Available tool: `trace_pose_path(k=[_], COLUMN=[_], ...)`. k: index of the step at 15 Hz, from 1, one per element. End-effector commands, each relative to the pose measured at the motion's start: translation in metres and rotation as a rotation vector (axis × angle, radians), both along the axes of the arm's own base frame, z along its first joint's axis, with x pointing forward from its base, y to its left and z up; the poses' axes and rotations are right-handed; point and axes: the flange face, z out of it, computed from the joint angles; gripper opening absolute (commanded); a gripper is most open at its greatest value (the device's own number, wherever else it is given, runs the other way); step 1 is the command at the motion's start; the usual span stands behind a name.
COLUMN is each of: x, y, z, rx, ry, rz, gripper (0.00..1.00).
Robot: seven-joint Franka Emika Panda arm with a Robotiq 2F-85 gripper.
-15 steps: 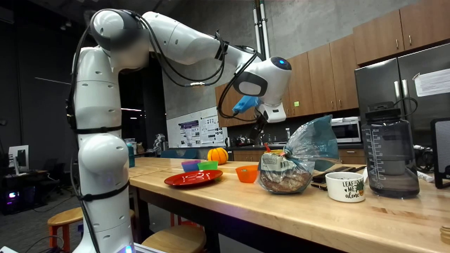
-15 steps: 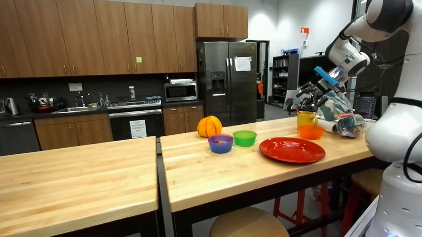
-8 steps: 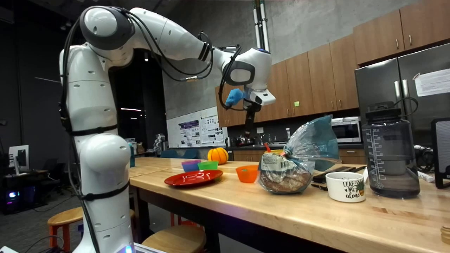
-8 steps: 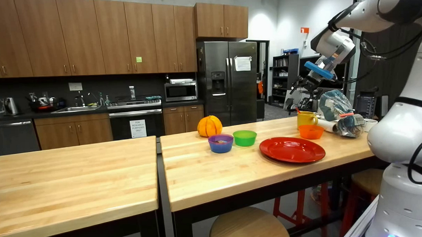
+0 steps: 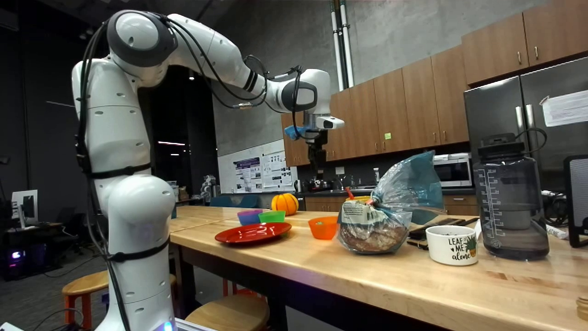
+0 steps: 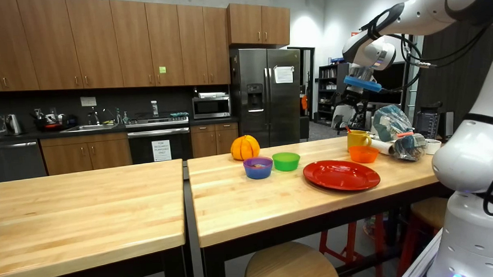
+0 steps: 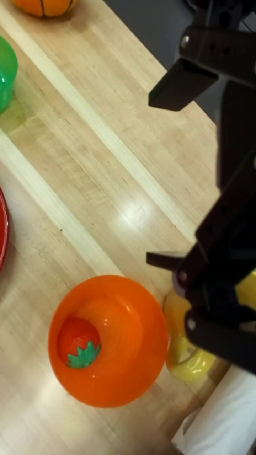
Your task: Put the orange pen inside the orange cup and she is now using grade 5
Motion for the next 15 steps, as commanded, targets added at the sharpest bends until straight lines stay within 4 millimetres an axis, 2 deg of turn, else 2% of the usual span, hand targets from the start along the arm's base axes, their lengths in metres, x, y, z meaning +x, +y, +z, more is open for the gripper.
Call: trace_pose_path(k=[1,6,15], x=[0.001,0.014,0.032], y=[0.024,0.061,0.117], z=[0.009,0.008,-0.010], rx=[-0.101,-0.167,-0.196], ry=[0.006,0.027,0.019], rz=[0.133,0.345,0.646], gripper=[1.00,1.00,1.00])
